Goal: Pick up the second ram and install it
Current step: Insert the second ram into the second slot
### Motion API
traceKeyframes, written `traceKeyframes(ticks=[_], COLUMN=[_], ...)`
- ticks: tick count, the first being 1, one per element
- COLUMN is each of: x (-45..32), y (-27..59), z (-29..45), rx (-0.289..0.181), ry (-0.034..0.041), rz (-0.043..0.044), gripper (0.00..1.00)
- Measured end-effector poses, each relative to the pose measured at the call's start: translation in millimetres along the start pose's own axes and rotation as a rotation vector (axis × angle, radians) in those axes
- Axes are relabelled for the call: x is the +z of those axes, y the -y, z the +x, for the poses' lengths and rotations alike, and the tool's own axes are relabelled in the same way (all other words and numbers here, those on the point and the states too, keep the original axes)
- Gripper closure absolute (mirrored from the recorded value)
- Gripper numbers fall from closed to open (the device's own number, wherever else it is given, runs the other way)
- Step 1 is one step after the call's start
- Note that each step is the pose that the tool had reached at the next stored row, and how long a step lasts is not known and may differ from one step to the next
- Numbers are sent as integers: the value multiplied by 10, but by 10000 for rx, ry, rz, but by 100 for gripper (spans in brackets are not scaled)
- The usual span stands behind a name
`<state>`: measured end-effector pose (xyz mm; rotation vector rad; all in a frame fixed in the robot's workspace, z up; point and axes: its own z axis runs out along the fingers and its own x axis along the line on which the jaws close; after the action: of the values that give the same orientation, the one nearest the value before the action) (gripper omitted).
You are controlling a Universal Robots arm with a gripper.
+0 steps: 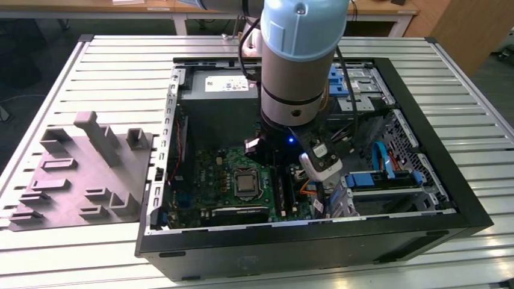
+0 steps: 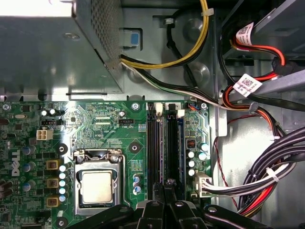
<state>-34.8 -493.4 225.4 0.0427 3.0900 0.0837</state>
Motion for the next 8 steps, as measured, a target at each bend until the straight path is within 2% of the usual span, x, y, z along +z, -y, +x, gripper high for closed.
traceKeyframes(ticks=[8], x=[12], y=[1], z=[5], rx=[-75], ry=[-4], rz=[-6], gripper=[89])
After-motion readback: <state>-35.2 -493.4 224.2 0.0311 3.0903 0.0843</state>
